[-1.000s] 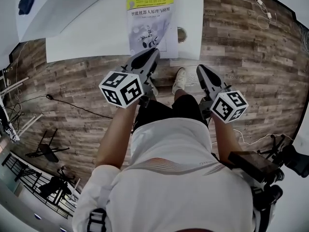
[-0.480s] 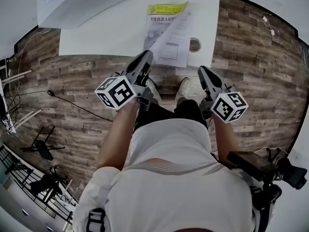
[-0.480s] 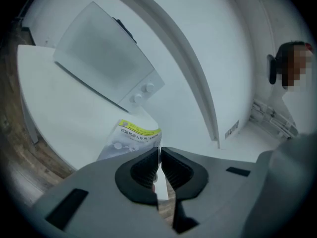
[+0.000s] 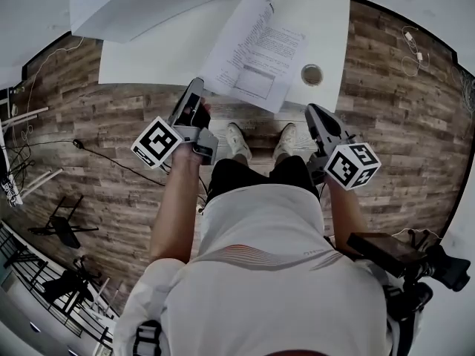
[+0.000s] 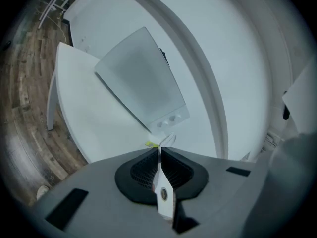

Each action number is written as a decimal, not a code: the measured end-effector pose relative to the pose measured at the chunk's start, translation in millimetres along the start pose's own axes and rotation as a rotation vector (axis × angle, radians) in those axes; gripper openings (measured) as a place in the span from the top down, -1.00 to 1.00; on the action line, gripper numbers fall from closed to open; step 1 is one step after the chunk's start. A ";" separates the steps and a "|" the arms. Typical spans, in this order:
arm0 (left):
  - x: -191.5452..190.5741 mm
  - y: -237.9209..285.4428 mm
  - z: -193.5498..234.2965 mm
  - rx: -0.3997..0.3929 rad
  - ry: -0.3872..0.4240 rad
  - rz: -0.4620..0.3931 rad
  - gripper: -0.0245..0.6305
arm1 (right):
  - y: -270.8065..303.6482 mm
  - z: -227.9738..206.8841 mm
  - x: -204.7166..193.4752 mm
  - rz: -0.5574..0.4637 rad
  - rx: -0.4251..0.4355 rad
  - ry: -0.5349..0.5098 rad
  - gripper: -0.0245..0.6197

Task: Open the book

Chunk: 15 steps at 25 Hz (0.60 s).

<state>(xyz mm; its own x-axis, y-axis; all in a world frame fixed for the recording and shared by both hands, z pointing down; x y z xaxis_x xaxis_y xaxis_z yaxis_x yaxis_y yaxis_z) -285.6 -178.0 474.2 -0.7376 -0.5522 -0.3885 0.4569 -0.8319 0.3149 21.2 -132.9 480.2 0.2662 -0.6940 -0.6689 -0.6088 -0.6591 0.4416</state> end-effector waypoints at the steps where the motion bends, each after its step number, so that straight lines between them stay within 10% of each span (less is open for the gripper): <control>1: 7.7 -4.5 7.3 0.014 0.005 -0.010 0.83 | 3.3 4.9 -1.4 0.002 0.001 -0.002 0.94; 15: 66.4 -28.2 91.9 0.233 0.337 0.072 0.83 | 36.3 37.8 -15.8 0.039 -0.022 -0.010 0.94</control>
<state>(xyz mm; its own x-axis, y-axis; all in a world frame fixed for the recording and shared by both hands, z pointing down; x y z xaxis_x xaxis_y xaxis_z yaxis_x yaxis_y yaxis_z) -393.1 -186.2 519.0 -0.4860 -0.6280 -0.6078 0.3481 -0.7770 0.5245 -33.3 -134.9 484.1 0.2351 -0.7165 -0.6568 -0.6017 -0.6380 0.4806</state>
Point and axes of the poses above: the fingertips, and each gripper's own axes: y forward along the fingers, z to its left, x out of its top, the point moved 5 cm from there along -y, backward along the fingers, and after that the axes turned 1 degree about z, right-handed, at the moved point
